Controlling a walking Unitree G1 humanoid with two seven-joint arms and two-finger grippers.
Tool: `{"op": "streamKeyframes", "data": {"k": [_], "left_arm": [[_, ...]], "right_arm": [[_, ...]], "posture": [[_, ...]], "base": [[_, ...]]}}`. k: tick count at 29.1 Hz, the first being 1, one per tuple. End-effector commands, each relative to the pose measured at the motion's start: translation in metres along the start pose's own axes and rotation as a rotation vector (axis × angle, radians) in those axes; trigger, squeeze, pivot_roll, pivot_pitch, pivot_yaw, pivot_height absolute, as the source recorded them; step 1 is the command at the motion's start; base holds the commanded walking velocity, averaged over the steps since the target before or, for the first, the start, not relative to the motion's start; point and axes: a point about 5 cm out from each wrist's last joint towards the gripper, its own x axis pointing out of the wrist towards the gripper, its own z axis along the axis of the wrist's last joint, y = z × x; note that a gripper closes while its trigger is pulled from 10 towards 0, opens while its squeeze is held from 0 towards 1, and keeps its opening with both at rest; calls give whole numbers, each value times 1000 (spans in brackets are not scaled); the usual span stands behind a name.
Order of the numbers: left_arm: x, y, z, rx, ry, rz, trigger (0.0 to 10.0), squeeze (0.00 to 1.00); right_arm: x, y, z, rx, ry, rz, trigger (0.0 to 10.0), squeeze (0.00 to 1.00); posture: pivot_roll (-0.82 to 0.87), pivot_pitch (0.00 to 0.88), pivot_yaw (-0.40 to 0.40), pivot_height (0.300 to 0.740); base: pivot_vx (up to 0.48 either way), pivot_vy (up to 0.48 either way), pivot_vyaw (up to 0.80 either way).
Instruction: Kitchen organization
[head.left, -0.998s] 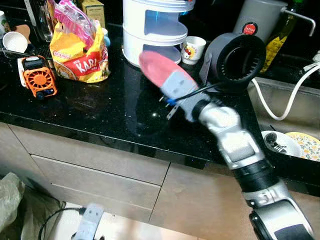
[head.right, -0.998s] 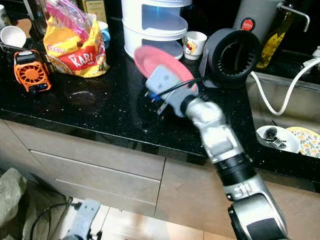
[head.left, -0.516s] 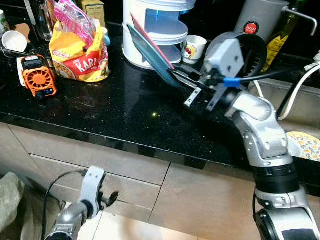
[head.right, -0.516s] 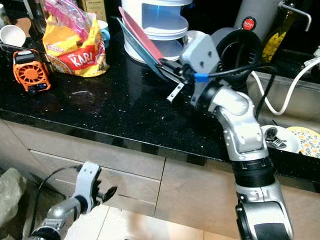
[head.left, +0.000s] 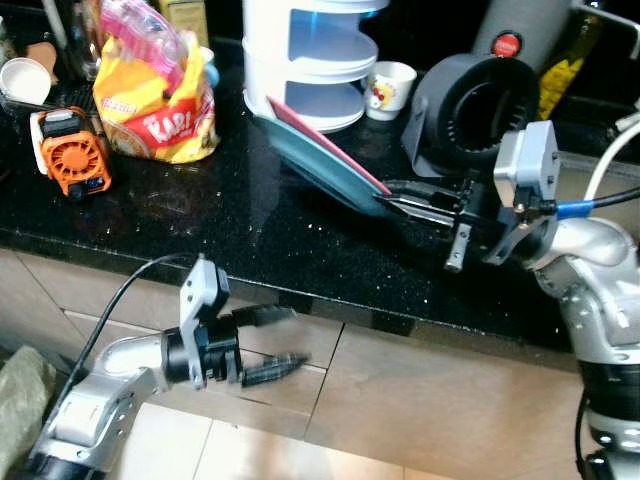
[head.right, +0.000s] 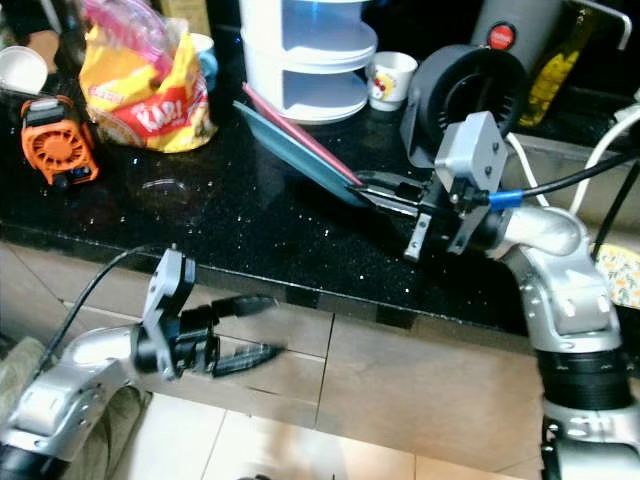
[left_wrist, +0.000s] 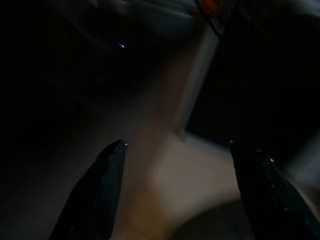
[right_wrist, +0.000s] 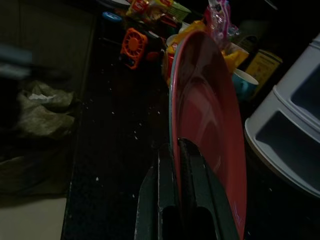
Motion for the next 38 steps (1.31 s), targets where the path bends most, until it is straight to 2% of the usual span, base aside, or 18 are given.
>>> {"op": "streamKeyframes", "data": {"k": [1,2,5,9,13,15,18,20,21,22,24,27,28,30,31,33,35,38], "left_arm": [[0,-6,-10,-25,68,-44,10000,0],[-3,-15,-25,-58,155,-73,10000,0],[-4,-21,-29,-70,194,-84,10000,0],[-3,-23,0,-44,148,-49,10000,0],[-3,-14,47,121,33,27,10000,0],[-3,-13,60,177,3,45,10000,0],[-9,-15,100,324,-82,76,10000,0],[-12,-17,107,349,-93,82,10000,0],[-20,-23,124,393,-108,95,10000,0],[-20,-23,124,393,-108,95,10000,0],[-31,-27,138,445,-98,119,10000,0],[-52,-31,157,521,-44,186,10000,0],[-52,-31,157,521,-44,186,10000,0],[-70,-30,169,570,20,255,10000,0],[-80,-28,173,585,48,288,10000,0],[-86,-27,176,593,65,309,10000,0],[-98,-25,182,611,98,348,10000,0],[-104,-26,190,630,96,366,10000,0]], "right_arm": [[-3,-2,2,-6,-2,-2,0,0],[-2,0,1,1,0,16,0,0],[-2,3,1,15,-8,44,0,0],[-6,4,3,32,-21,83,0,0],[-10,4,6,49,-38,121,0,0],[-12,4,6,49,-37,123,0,0],[-16,-3,4,13,-2,89,0,0],[-17,-6,2,-5,21,74,0,0],[-18,-11,-1,-53,78,45,0,0],[-18,-11,-1,-53,78,45,0,0],[-19,-16,-2,-103,129,26,0,0],[-21,-21,0,-197,200,17,0,0],[-21,-21,0,-197,200,17,0,0],[-19,-23,5,-285,233,31,0,0],[-18,-22,11,-297,205,47,0,0],[-18,-21,16,-300,181,59,0,0],[-23,-22,31,-274,85,88,0,0],[-34,-24,48,-241,-25,107,0,0]], "posture": [[124,82,-70,740],[129,81,-70,740],[131,80,-70,740],[140,74,-76,740],[144,70,-80,740],[148,67,-85,740],[148,67,-85,740],[150,62,-91,740],[150,62,-91,740],[150,62,-91,740],[156,60,-91,740],[162,64,-88,740],[162,64,-88,740],[163,65,-84,740],[162,66,-83,740],[162,66,-83,740],[160,67,-80,740],[160,66,-77,740]], "base": [[0,0,0],[0,0,0],[0,0,0],[0,0,0],[0,0,0],[0,0,0],[0,0,0],[0,0,0],[0,0,0],[0,0,0],[0,0,0],[0,0,0],[0,0,0],[0,0,0],[0,0,0],[0,0,0],[0,0,0],[0,0,0]]}}
